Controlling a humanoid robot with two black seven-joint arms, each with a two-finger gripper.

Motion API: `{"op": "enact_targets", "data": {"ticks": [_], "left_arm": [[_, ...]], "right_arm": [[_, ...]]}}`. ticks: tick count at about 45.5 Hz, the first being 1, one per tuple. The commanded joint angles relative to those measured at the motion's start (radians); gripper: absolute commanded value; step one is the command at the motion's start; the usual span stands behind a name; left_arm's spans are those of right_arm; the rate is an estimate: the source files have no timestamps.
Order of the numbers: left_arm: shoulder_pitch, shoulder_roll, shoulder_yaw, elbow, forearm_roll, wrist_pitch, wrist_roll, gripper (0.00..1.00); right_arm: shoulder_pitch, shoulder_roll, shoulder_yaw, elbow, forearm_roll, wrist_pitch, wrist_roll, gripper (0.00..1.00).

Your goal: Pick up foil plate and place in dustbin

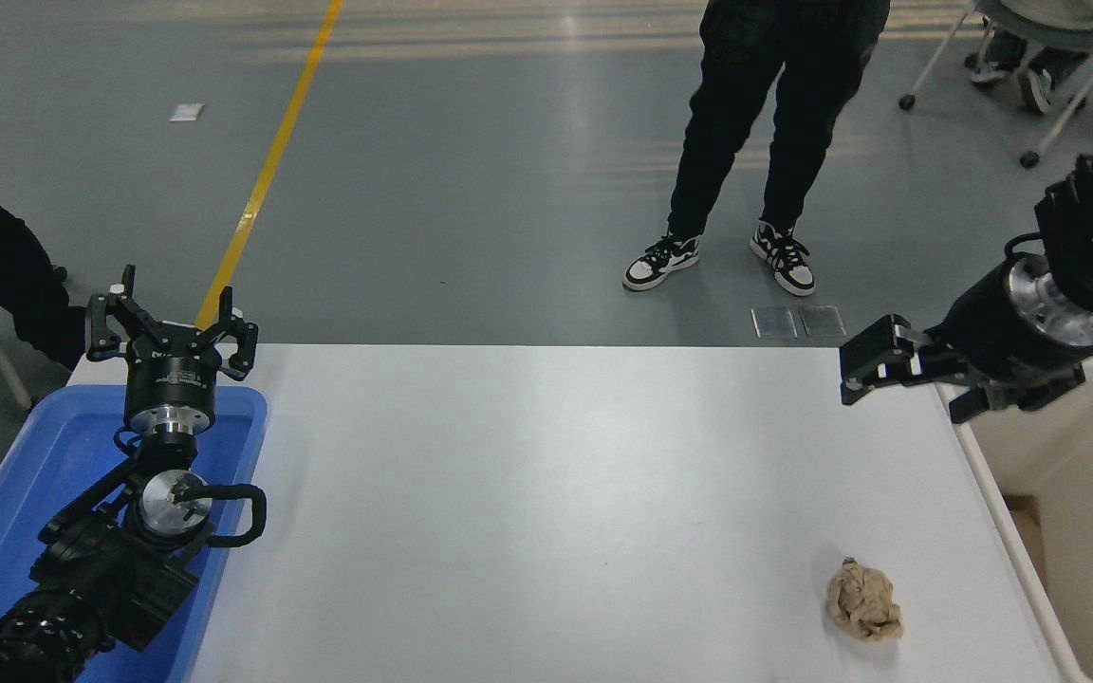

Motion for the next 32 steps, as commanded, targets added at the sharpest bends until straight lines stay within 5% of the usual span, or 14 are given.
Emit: {"op": "enact_targets", "data": {"ticks": [1,8,32], "left_arm": [[0.000,0.000,0.000,0.000,-0.001,0.000,-0.002,0.99],[0.000,0.000,0.000,0.000,-0.001,0.002,-0.002,0.99],[0.000,0.000,0.000,0.000,-0.001,0.002,-0.002,0.99]], "right_arm": [[0.082,0.115,-0.011,0.038,0.076,0.031,0.002,1.00],[0.096,0.190,-0.034,0.036,0.139,0.026,0.002,1.00],[0.129,0.190,-0.049,0.038,0.174,0.028,0.009,1.00]]}}
